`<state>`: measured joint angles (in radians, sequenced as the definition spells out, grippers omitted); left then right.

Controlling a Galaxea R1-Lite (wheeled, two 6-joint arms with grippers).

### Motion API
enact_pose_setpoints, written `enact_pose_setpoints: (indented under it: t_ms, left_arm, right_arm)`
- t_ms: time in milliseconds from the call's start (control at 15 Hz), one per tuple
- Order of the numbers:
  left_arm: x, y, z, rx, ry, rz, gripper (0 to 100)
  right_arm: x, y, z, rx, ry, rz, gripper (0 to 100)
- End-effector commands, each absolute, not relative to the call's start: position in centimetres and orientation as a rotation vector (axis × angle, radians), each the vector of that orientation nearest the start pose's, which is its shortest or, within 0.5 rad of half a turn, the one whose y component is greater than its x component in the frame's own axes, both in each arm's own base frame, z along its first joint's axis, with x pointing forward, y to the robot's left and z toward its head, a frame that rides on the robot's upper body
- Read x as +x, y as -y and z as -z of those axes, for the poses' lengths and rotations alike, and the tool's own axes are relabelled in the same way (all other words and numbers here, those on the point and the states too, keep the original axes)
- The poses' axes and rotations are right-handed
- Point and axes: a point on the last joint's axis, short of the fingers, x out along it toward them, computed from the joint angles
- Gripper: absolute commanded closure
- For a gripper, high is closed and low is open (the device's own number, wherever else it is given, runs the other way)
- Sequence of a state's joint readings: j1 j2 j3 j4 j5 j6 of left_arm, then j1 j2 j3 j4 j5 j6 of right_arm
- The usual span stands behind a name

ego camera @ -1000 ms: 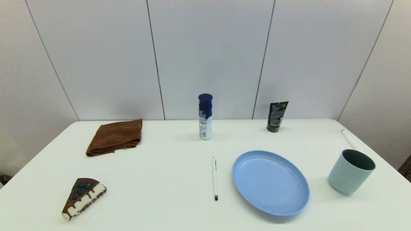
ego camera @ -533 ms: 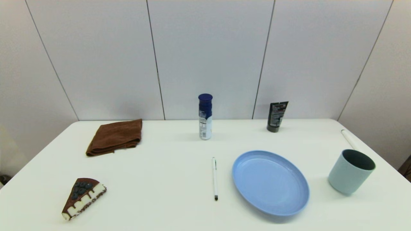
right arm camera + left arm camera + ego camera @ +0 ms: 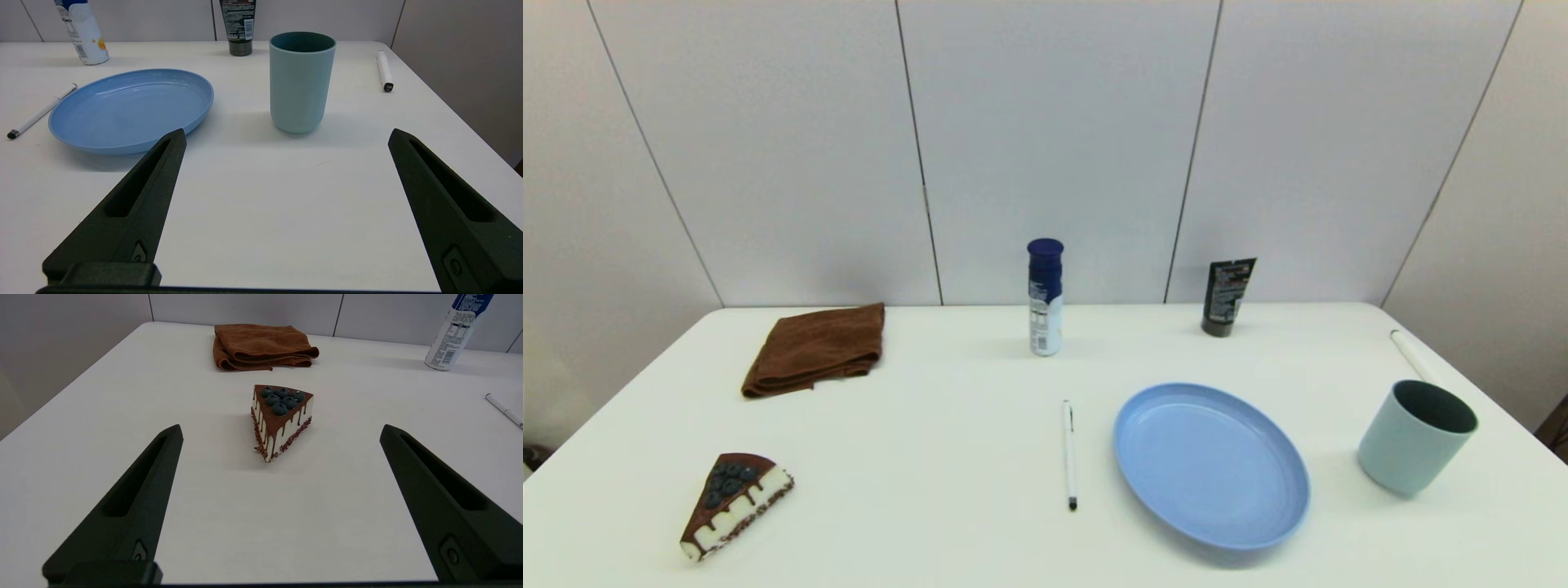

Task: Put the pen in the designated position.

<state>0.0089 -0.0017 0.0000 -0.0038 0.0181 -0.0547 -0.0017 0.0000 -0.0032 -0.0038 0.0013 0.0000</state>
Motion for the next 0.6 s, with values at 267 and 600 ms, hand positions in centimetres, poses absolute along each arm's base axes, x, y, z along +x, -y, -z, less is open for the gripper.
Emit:
enact_pose_setpoints:
  t_ms: [267,600]
  left_arm:
    - [-2.29,-0.02,-7.59,-0.055,0.007,-0.027,0]
    - [-2.29,-0.02,-7.59,-0.055,0.007,-0.027,0]
  right_arm:
    - [-2.3,-0.01,-7.68,0.0,0.003,0.002,0]
    - [-2.3,-0.01,-7.68,0.002,0.008,0.002,0]
